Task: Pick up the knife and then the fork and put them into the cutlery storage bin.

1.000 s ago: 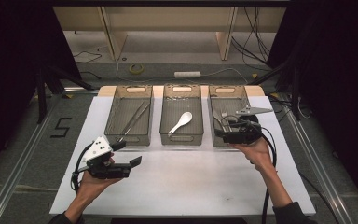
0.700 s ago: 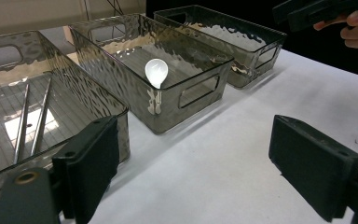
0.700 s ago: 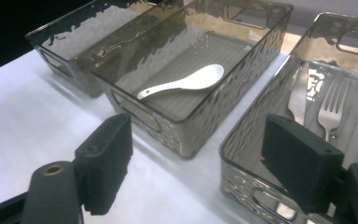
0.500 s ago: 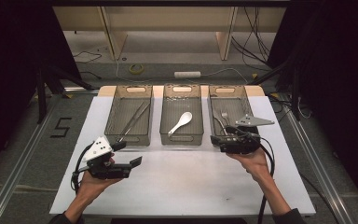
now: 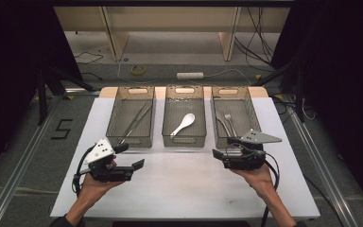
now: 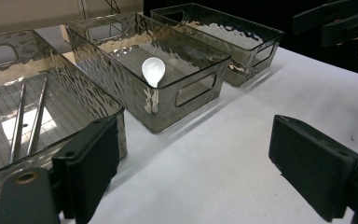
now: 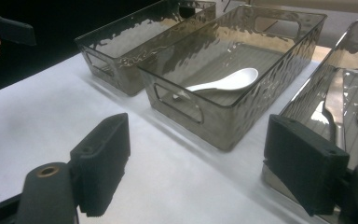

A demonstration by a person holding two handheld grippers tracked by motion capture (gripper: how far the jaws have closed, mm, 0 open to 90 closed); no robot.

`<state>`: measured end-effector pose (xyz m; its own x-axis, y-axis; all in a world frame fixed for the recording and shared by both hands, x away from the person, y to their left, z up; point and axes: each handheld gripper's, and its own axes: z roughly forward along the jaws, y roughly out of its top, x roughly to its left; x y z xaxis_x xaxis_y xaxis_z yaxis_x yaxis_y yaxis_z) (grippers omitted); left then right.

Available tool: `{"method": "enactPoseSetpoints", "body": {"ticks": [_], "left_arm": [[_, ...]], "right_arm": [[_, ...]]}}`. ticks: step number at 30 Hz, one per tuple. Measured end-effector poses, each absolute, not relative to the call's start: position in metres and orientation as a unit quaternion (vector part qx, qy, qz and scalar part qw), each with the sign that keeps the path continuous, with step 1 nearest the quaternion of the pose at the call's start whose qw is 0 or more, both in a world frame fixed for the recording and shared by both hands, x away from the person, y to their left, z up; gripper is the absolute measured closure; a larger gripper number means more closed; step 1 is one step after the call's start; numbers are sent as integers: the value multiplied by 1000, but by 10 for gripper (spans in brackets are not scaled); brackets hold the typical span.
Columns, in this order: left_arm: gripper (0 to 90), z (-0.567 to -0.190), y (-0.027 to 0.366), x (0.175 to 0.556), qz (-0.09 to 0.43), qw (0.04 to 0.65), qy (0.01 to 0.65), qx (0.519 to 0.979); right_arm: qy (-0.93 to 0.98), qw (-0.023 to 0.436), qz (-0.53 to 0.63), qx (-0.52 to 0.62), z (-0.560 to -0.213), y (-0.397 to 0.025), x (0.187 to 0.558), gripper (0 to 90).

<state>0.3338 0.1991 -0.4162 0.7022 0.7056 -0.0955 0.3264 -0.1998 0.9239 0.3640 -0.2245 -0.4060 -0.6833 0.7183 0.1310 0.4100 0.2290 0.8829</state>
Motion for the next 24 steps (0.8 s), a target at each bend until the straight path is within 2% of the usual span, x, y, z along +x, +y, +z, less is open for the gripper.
{"method": "enactPoseSetpoints", "body": {"ticks": [24], "left_arm": [[157, -417, 197, 334, 170, 531, 342, 757]], "right_arm": [[760, 160, 516, 360, -423, -238, 330, 215]]}}
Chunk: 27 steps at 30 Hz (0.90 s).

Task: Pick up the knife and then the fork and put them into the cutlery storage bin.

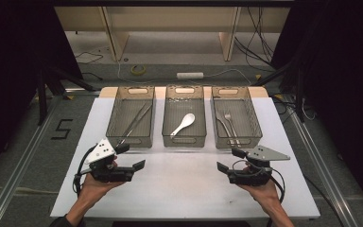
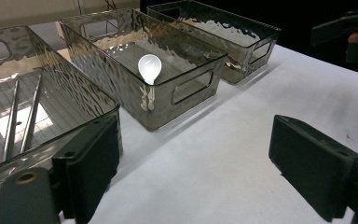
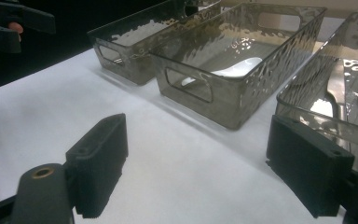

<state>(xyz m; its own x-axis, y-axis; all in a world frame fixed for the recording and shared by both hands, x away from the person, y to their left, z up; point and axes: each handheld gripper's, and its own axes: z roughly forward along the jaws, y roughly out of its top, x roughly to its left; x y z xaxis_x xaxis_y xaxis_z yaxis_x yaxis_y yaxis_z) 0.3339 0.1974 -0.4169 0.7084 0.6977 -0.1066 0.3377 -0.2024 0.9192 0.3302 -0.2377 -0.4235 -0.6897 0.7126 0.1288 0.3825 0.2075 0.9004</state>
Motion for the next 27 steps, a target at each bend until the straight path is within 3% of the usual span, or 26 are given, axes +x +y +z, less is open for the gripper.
{"method": "enactPoseSetpoints", "body": {"ticks": [27], "left_arm": [[156, -418, 196, 334, 164, 528, 340, 761]], "right_arm": [[761, 173, 499, 377, -437, -249, 316, 207]]}}
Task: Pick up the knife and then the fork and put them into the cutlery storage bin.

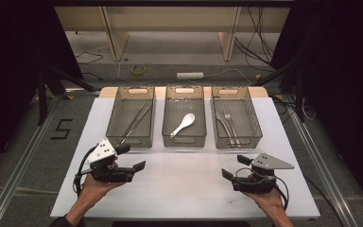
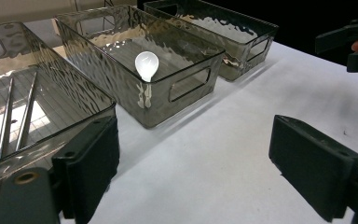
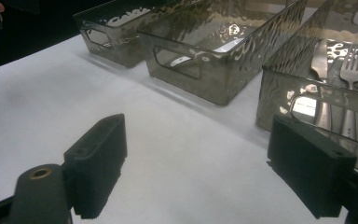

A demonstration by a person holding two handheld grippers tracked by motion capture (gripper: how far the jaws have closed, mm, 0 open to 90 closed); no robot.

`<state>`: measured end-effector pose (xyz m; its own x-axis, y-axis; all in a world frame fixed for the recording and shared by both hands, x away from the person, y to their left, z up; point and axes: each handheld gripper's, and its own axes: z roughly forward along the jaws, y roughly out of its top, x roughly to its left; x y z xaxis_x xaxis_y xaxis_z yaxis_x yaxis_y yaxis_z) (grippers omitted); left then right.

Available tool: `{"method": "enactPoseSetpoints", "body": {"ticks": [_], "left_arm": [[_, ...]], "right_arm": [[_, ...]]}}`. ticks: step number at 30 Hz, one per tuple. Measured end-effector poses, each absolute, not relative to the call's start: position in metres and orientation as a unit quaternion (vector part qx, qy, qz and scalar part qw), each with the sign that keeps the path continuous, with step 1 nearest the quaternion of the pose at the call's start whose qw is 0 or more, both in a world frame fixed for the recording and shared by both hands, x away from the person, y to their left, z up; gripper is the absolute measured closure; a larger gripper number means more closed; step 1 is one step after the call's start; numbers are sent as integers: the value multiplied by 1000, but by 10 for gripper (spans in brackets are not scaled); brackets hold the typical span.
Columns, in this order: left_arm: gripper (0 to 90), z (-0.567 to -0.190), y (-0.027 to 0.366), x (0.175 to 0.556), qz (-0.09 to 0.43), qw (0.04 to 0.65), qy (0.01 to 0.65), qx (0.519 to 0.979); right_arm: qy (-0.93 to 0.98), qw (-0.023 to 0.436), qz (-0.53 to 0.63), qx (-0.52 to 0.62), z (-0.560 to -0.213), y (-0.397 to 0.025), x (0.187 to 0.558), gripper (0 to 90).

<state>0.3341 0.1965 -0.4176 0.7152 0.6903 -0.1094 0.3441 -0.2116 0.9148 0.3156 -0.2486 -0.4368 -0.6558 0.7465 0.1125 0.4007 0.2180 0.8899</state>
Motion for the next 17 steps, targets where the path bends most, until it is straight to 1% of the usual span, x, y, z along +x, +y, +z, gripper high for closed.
{"method": "enactPoseSetpoints", "body": {"ticks": [17], "left_arm": [[156, -418, 196, 334, 164, 527, 340, 762]], "right_arm": [[761, 177, 496, 378, -436, -249, 317, 199]]}}
